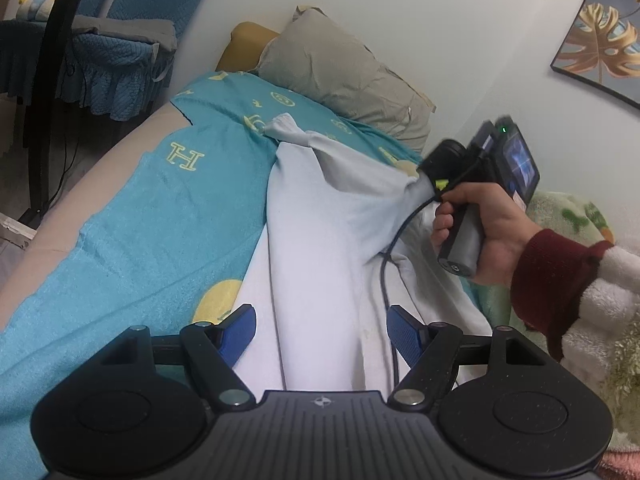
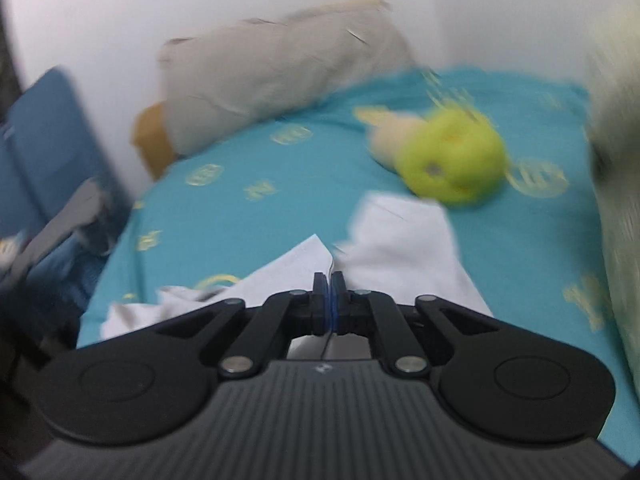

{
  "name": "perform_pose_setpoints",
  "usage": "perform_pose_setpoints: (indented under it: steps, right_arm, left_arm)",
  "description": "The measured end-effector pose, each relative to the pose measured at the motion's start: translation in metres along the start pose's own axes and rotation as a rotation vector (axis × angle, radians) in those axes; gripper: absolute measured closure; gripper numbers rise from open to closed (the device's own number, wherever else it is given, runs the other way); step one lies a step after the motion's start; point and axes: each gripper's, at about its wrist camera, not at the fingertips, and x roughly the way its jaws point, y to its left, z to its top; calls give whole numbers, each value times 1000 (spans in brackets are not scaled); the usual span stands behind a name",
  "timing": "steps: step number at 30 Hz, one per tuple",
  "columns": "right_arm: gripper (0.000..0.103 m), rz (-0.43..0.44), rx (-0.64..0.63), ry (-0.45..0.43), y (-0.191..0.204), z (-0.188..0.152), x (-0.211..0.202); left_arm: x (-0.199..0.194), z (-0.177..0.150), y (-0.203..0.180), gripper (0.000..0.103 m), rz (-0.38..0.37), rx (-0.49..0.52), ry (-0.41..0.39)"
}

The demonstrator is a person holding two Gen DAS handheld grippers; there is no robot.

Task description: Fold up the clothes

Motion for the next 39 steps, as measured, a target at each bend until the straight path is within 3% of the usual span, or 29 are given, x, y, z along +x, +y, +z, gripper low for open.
perform_pose_setpoints:
  steps: [1, 3, 4, 5, 6, 8, 12, 16, 18, 19, 20, 21, 22, 29, 33, 34, 36, 37, 38, 39]
  right_arm:
    - [94, 0, 31, 35, -7, 0, 2]
    - [73, 10, 39, 62, -13, -4, -3]
    - [40, 16, 21, 41, -13, -9, -12]
    - [18, 21, 1, 7, -13, -14, -23]
    - [16, 30, -16, -33, -11, -19, -35]
    - [19, 59, -27, -68, -10, -29, -58]
    - [18, 92, 122, 89, -18, -55, -78]
    - [23, 99, 175, 132, -22, -75, -84]
    - [38, 109, 190, 140, -24, -77, -78]
    - [51, 117, 185, 137, -23, -76, -76]
    - [76, 125, 181, 134, -22, -75, -74]
    - [89, 133, 176, 130, -21, -74, -72]
    - [93, 141, 172, 127, -20, -73, -70]
    - [95, 36, 150, -52, -34, -62, -94]
    - [91, 33, 221, 102, -59, -65, -71]
    - [89, 46, 233, 135, -61, -65, -71]
    - [59, 77, 186, 136, -57, -63, -85]
    - [20, 93, 152, 128, -54, -62, -94]
    - [8, 104, 114, 119, -49, -61, -106]
    - [9, 108, 69, 109, -42, -59, -120]
  left_arm:
    - [0, 0, 0, 29, 1, 6, 1]
    - [1, 0, -1, 29, 3, 11, -2]
    - [0, 1, -1, 29, 3, 12, -3]
    - [0, 1, -1, 29, 4, 12, -5]
    - [0, 1, -1, 29, 4, 12, -6]
    - [-1, 2, -1, 29, 10, 16, -9]
    - [-7, 3, -2, 29, 20, 22, -21]
    - [-13, 3, -4, 29, 30, 25, -29]
    - [-15, 2, -5, 29, 34, 33, -33]
    - [-15, 2, -5, 29, 36, 39, -35]
    - [-15, 2, -6, 29, 38, 44, -38]
    - [-16, 2, -6, 29, 40, 49, -40]
    - [-15, 2, -7, 29, 40, 51, -40]
    - [-15, 1, -7, 29, 33, 58, -42]
    - [-14, 0, -9, 29, 39, 86, -43]
    - [-13, 1, -9, 29, 43, 87, -41]
    - [-11, 2, -8, 29, 51, 90, -38]
    - [-12, 2, -8, 29, 57, 92, -41]
    - [-12, 3, -8, 29, 62, 94, -43]
    - [-14, 4, -8, 28, 68, 96, -47]
